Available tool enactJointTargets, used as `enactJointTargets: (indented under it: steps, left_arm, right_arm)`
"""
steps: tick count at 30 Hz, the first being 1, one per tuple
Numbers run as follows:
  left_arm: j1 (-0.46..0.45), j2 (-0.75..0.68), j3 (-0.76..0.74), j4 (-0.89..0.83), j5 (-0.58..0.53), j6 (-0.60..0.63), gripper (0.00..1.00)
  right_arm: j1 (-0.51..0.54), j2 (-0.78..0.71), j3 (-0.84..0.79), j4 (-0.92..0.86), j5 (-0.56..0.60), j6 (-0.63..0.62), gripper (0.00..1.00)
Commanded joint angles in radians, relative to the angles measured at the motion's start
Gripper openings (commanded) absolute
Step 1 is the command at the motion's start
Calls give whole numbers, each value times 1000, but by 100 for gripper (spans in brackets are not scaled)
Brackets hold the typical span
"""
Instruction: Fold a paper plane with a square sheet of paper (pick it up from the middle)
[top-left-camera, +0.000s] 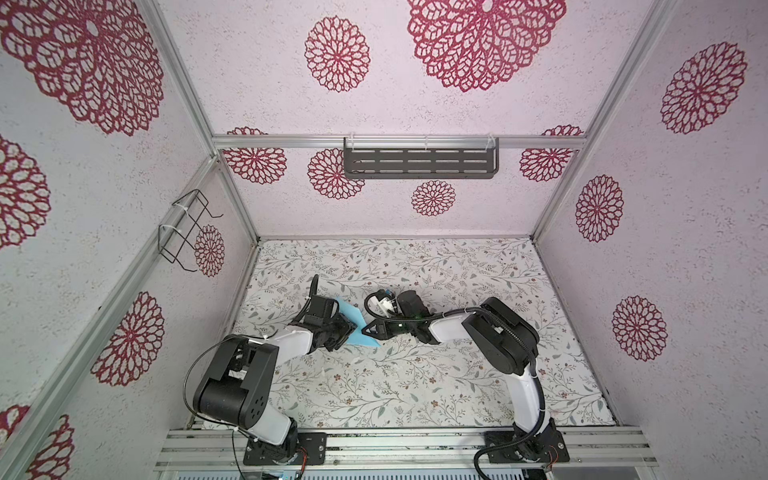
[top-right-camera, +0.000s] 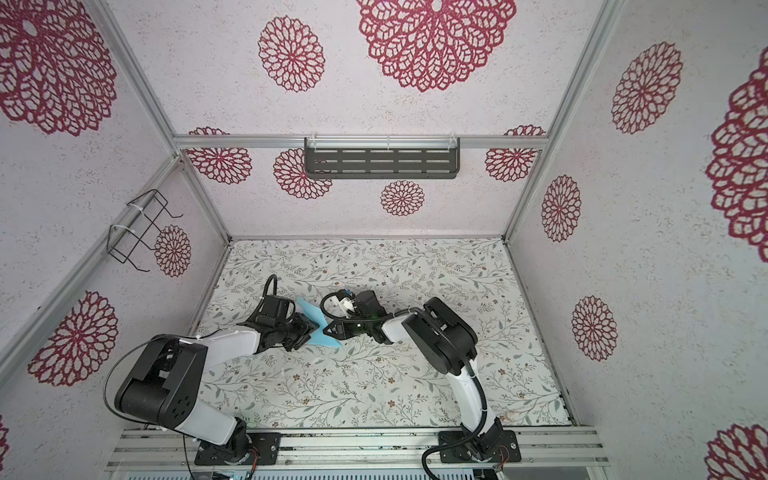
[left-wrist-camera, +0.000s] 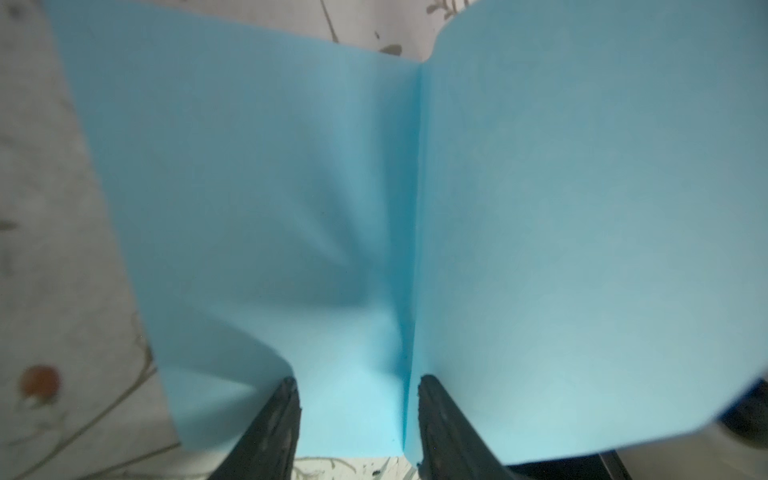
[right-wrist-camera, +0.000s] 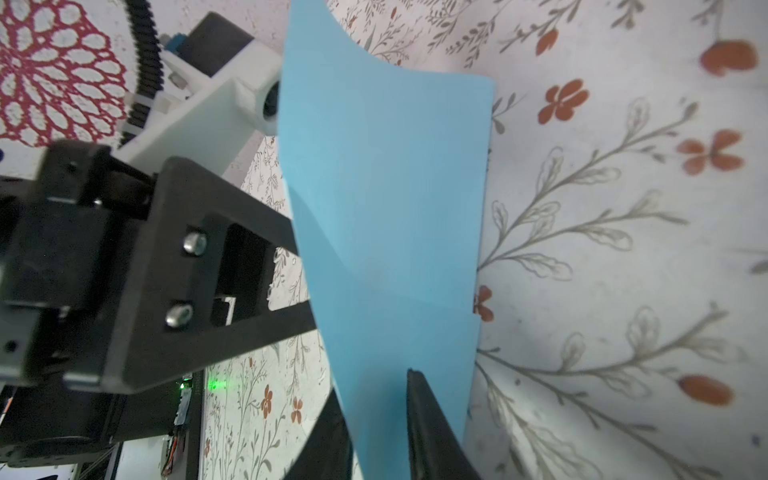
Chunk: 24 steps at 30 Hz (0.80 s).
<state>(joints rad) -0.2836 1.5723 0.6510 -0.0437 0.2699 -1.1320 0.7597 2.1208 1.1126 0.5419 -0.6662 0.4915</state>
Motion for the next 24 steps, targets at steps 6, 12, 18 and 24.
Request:
enactJointTargets:
  steps: [6,12,18,24]
  left_arm:
    - [-7,46,-1,-108,-46,-1,49]
    - [-6,50,-2,-107,-43,-3,47]
    - [-9,49,-4,-108,-40,-5,43]
    - [-9,51,1,-111,-37,-2,42]
  right_arm:
    - [2,-91,1,-103,52,-332,37]
    - [26,-143,-85,-13,189,-410,43]
    - [60,-202,-194,134,286,-464,52]
    - [111,-196,-262,263,381,-563,52]
